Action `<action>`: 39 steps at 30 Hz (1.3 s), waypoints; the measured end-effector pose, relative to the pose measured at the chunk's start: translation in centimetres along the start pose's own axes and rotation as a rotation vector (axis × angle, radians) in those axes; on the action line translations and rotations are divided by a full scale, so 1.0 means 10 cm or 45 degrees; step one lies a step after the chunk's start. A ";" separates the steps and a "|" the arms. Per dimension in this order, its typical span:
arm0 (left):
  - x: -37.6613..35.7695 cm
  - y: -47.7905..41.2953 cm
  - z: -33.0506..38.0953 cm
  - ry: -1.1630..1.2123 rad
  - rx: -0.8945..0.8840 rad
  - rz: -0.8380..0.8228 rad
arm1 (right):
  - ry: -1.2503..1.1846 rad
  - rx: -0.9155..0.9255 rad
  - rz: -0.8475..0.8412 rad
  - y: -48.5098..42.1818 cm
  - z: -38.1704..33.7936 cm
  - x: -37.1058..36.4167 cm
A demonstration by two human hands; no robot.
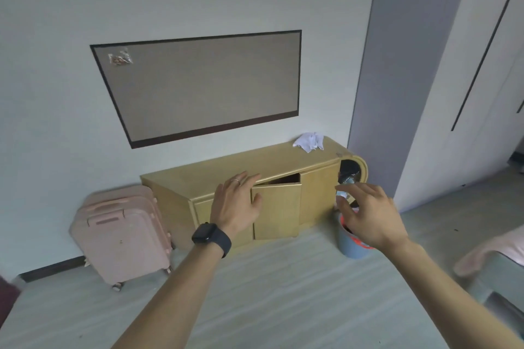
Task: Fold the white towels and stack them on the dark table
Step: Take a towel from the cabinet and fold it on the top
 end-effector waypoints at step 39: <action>-4.32 -6.81 -2.09 0.095 0.488 -0.837 | -0.034 -0.287 -1.150 -6.16 3.31 -4.99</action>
Point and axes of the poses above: each hand's wrist, its own y-axis away from the middle knuckle, its own x-axis out of the back of the hand, z = x × y, the point moved 5 cm from there along -y, towards the middle knuckle, and after that the axes turned 8 degrees about -z, right-handed, at the moved point
